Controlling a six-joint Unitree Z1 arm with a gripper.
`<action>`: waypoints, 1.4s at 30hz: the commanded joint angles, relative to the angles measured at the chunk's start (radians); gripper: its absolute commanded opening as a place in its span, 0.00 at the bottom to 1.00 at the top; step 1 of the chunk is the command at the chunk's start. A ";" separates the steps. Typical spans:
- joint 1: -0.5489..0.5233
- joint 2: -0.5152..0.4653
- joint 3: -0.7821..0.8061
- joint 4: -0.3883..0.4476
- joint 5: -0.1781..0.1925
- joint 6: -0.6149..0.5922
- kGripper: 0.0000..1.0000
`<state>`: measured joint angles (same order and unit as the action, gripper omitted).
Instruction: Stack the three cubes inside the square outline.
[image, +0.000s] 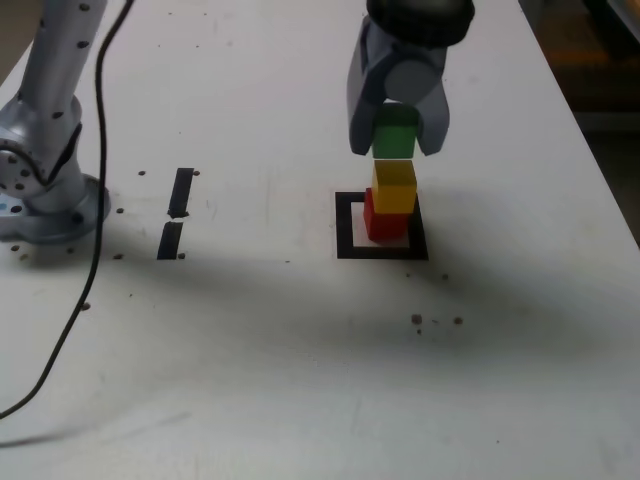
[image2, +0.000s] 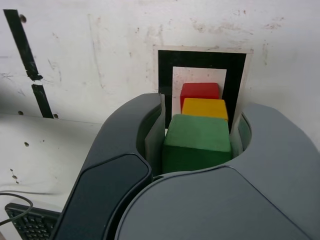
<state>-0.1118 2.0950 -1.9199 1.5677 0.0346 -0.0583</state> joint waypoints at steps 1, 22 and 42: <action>0.000 0.018 -0.010 0.004 -0.006 0.000 0.10; -0.022 0.049 -0.004 0.002 -0.061 -0.004 0.14; -0.027 -0.068 0.014 0.019 0.026 -0.015 1.00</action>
<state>-0.1361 2.0556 -1.9122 1.5764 0.0562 -0.0780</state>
